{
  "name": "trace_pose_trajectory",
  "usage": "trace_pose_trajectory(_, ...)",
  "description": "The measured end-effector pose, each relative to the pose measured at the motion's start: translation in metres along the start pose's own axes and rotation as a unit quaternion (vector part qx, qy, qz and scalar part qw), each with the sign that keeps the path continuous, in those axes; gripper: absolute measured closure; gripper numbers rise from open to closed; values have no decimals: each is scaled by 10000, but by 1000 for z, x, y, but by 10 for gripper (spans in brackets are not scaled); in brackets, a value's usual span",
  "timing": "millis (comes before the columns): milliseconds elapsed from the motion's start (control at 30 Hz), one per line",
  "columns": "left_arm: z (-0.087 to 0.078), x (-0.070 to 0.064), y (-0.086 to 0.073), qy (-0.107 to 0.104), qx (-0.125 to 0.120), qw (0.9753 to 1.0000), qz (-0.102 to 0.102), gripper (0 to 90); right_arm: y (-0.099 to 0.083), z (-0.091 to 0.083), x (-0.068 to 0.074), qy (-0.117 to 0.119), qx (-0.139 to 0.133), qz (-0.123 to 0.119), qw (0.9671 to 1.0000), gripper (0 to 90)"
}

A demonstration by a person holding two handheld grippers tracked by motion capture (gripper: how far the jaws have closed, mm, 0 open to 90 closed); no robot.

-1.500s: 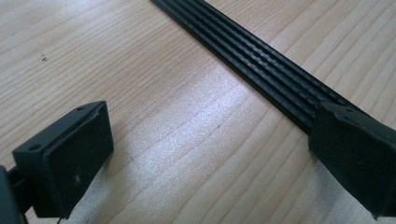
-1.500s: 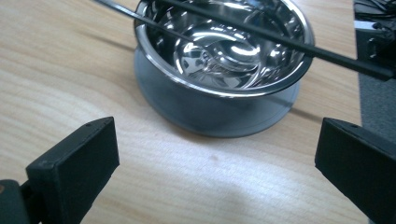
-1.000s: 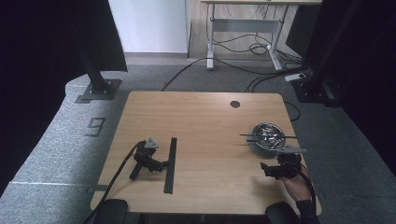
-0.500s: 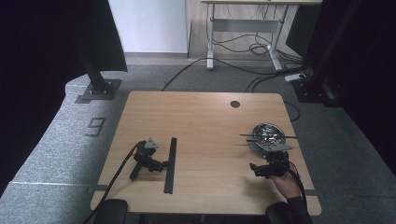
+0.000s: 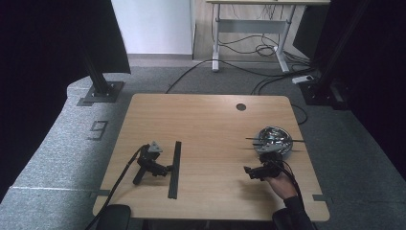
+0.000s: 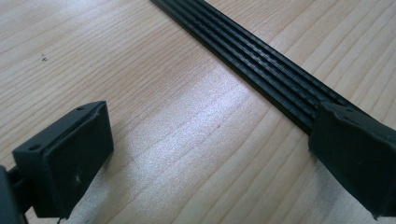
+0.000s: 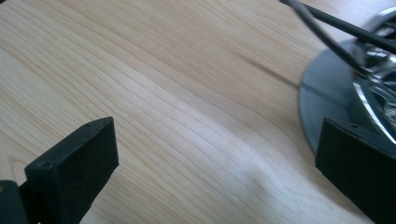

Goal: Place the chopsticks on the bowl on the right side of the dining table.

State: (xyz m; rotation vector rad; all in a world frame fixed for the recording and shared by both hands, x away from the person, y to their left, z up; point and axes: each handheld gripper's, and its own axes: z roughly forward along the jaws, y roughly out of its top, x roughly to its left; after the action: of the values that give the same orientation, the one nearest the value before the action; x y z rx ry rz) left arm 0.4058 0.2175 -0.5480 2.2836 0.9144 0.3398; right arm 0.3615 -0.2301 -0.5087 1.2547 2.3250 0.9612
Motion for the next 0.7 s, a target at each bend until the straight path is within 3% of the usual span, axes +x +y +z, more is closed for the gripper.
trace_pose_trajectory(700,0,0,0,0,-4,10000,-4,0,33,32,24,275,103,-255,9992,0)
